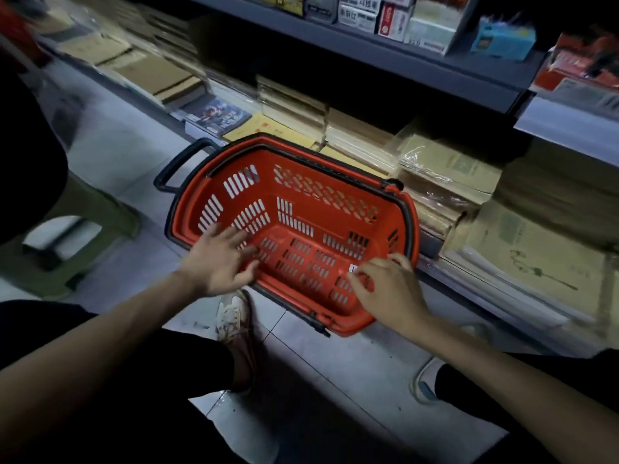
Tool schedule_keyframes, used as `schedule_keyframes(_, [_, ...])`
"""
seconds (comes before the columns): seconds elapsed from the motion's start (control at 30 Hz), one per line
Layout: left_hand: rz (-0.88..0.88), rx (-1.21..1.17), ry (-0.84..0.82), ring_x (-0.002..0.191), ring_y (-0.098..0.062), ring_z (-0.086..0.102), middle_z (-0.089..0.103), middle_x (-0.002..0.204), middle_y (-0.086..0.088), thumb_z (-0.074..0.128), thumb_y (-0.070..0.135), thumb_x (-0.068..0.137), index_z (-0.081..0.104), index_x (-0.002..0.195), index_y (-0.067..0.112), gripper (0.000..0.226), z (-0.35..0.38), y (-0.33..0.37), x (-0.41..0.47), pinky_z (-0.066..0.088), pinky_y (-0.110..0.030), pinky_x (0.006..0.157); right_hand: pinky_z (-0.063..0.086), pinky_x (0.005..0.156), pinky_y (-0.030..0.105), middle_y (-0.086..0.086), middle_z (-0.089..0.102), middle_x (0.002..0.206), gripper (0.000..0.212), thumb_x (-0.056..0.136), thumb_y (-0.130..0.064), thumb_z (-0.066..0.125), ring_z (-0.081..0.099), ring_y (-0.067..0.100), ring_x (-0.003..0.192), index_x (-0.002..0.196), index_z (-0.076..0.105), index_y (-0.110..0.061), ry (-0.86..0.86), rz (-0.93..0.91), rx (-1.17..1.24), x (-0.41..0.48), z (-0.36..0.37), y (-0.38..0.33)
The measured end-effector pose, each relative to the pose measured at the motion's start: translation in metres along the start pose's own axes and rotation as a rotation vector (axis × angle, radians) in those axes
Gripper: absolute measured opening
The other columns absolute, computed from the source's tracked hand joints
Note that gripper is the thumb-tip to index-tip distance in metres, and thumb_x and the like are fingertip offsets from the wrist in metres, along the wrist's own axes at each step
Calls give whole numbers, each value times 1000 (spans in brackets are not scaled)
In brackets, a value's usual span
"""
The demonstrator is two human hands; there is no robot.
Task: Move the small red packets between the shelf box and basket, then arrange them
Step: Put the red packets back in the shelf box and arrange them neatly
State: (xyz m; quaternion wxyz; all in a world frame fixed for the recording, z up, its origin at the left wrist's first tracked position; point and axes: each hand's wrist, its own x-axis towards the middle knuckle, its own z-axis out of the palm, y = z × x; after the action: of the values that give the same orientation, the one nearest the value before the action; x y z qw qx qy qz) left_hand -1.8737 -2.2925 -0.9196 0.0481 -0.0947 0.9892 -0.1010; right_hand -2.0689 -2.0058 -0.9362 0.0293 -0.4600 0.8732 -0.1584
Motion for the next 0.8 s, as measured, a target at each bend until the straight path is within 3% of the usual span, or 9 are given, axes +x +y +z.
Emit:
schedule_keyframes(0.07, [-216,-36,-11,101,-33,59,64,104,-10,22,55,96,70,113,19,63,-6,-10,0,41,-47,93,43,95,38,-6,72,91,31,92,-45,53,64,19,88,90,76,-25,8,-43,179,16,-2,-3])
schedule_keyframes(0.13, [-321,-118,-10,106,-33,59,63,110,-8,18,60,100,66,119,21,65,-13,-8,0,42,-47,96,42,98,36,-4,69,101,27,88,-41,59,60,20,101,97,77,-23,33,-62,232,30,-8,0])
schedule_keyframes(0.2, [-289,-252,15,111,-28,59,64,114,-3,16,67,100,64,123,27,66,-19,9,4,41,-46,100,36,108,37,1,65,113,30,88,-43,61,53,24,117,103,76,-22,52,-103,80,38,-8,7])
schedule_keyframes(0.27, [-186,-292,-3,117,-23,57,62,121,3,14,73,98,60,129,33,68,-23,32,8,37,-46,106,30,118,45,7,59,126,36,91,-45,60,48,30,128,113,74,-21,-14,-149,-11,43,-6,10])
schedule_keyframes(0.4, [-126,-209,-56,120,-25,56,61,130,3,15,74,97,56,136,34,70,-10,43,22,37,-44,105,18,125,45,7,55,135,40,92,-42,66,48,24,132,127,68,-23,-130,-189,153,55,-7,12])
schedule_keyframes(0.53, [-225,-171,-91,118,-30,58,60,129,-5,15,65,96,56,135,32,66,-6,29,37,40,-45,100,37,116,46,6,52,138,41,89,-36,70,47,24,131,127,68,-22,-123,-212,249,66,-27,12])
schedule_keyframes(0.6, [-275,-161,-93,116,-33,58,60,126,-7,16,61,94,56,135,28,66,-12,27,46,41,-46,99,40,113,46,6,52,138,42,88,-36,69,48,24,130,127,68,-22,-91,-174,253,65,-39,14])
schedule_keyframes(0.7, [-271,-96,-44,114,-36,59,62,124,-11,33,55,96,55,138,21,58,-22,33,60,44,-48,99,42,110,42,3,52,137,45,87,-41,60,50,22,127,128,67,-23,-42,-145,246,53,-58,22])
schedule_keyframes(0.8, [-246,-156,62,115,-37,60,63,124,-10,36,52,98,56,137,19,54,-37,47,75,45,-48,99,40,109,37,0,51,138,41,89,-33,63,49,22,129,130,64,-28,-3,-124,210,40,-75,31])
